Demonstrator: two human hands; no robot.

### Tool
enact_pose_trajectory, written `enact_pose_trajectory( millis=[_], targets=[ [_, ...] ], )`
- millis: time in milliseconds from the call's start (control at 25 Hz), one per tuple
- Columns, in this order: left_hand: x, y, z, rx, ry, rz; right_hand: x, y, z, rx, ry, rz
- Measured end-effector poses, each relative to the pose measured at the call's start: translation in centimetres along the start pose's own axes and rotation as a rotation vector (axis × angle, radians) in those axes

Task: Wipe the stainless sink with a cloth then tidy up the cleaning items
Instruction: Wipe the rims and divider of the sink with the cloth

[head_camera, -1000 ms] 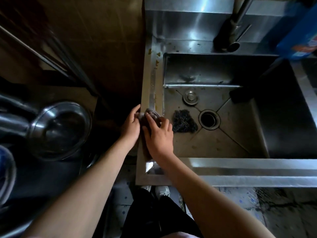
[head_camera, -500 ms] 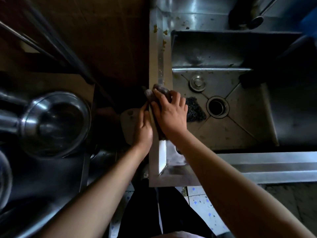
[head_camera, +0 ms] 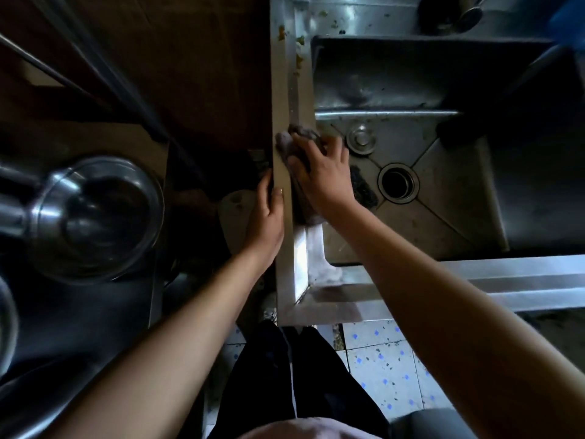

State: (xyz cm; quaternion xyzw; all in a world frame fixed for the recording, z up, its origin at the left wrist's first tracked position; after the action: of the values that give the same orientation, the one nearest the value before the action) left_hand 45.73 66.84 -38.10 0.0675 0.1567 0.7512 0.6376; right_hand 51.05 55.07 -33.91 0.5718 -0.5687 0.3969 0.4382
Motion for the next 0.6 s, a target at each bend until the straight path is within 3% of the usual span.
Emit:
enact_pose_trajectory(
  millis=[200,600],
  targets=[
    [0.2,0.1,1.0,-0.092,-0.159,0.030,-0.5,3.8,0.1,-0.071,0.022,0.023],
    [-0.2,0.0,0.8,-0.080,-0.126,-0.074,-0.2,-4.7,0.2,-0.027,0.050,0.001]
  ],
)
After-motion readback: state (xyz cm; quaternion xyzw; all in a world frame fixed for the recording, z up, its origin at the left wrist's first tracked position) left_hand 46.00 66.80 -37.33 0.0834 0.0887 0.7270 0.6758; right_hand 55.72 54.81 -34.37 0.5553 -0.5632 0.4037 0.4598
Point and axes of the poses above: each hand's wrist, its own y-axis away from the middle knuckle, its own x-axis out of the back of the hand, z = x × y, the point moved 6 cm from there along -y, towards the middle knuckle, and after that the axes turned 13 degrees about y, right-handed, at the moved point
